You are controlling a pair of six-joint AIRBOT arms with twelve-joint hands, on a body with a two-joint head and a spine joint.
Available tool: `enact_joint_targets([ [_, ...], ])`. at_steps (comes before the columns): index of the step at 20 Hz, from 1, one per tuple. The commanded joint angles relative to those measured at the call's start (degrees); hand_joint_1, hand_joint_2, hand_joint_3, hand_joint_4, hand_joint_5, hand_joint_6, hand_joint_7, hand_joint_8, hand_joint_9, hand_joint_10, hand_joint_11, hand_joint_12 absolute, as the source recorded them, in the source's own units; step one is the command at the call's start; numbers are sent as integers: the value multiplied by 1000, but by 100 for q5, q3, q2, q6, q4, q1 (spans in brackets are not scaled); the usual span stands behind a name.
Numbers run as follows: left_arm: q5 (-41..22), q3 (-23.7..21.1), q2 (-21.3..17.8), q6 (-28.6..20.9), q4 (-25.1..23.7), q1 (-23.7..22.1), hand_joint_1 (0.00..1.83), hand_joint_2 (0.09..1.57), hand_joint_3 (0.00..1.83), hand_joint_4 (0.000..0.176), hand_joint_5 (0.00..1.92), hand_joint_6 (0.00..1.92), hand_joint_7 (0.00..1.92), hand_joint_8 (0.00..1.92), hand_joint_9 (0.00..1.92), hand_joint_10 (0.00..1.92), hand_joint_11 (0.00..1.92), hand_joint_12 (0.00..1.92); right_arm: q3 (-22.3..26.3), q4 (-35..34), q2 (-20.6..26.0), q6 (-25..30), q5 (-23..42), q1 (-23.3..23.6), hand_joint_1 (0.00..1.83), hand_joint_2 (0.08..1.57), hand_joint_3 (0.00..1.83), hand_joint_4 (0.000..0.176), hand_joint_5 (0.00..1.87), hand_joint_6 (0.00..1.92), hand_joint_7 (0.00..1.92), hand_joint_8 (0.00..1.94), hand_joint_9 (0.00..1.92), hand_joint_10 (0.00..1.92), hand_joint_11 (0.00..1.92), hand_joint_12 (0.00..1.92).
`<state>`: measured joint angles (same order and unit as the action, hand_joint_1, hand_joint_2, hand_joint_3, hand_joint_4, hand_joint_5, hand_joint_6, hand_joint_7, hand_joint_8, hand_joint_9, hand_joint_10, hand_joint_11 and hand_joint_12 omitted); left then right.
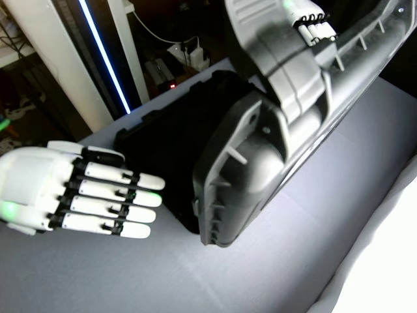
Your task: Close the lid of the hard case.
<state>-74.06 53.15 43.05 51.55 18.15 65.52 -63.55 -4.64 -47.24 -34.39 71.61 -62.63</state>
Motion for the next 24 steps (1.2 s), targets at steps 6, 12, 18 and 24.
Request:
enact_joint_targets([
  [6, -620, 143, -8, -6, 76, -144, 0, 1244, 11, 0, 4, 0, 0, 0, 9, 2, 0, 0, -93, -140, 34, 30, 603, 182, 97, 1261, 1, 5, 122, 3, 127, 1, 87, 4, 21, 146],
  [12, 181, 782, 396, -6, 201, -1025, 0, 1214, 0, 0, 17, 6, 11, 4, 17, 6, 0, 0, -644, -143, -212, 30, -309, 910, 39, 1291, 7, 0, 90, 4, 109, 1, 92, 7, 53, 139],
  [18, 1122, 1437, 818, -6, 125, -1900, 0, 1217, 0, 0, 0, 0, 0, 0, 0, 0, 0, 0, -1213, -149, -459, 30, -1120, 1585, 107, 1261, 0, 0, 108, 3, 100, 0, 65, 1, 55, 63],
  [24, 1740, 1841, 1065, -3, -207, -2637, 0, 1191, 0, 0, 26, 8, 0, 0, 0, 0, 3, 2, -1624, 37, -741, 30, -1521, 2322, 91, 1290, 0, 0, 123, 2, 112, 2, 88, 0, 71, 67],
])
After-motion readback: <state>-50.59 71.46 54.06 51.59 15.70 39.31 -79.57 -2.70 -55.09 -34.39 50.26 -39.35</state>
